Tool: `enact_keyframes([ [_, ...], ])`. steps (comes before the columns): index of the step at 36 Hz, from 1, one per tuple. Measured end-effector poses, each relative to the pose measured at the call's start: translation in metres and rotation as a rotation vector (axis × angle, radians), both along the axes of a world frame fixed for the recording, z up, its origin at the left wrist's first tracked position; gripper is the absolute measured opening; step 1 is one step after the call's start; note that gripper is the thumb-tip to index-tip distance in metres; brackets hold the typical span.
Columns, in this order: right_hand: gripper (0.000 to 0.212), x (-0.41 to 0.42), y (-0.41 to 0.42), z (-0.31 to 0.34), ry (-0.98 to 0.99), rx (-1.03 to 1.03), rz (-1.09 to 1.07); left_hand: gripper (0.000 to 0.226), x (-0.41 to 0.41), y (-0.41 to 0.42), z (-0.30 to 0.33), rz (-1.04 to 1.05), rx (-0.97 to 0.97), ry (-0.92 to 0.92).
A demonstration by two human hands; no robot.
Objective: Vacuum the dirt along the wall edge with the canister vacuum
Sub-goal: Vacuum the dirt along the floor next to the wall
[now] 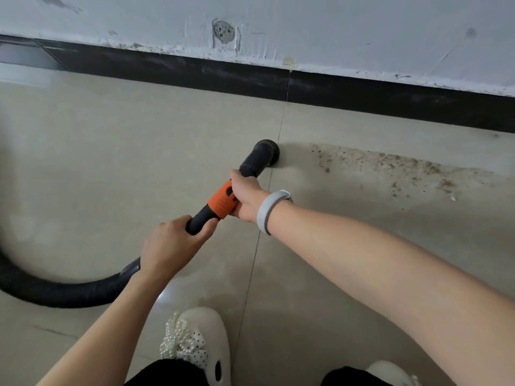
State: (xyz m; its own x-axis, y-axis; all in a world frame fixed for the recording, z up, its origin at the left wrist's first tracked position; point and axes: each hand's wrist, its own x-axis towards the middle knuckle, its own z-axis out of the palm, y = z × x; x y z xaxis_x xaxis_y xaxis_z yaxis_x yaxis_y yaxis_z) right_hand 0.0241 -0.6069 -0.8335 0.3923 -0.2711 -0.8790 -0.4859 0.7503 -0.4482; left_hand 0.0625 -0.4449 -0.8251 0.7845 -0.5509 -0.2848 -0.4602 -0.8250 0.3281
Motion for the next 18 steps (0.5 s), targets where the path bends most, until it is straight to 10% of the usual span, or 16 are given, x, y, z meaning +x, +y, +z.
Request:
enact_keyframes([
  [18,0.026,-0.1,-0.051,-0.007,0.054,0.035,-0.315,0.05,-0.048,-0.065,-0.008,-0.367,0.02,0.006],
])
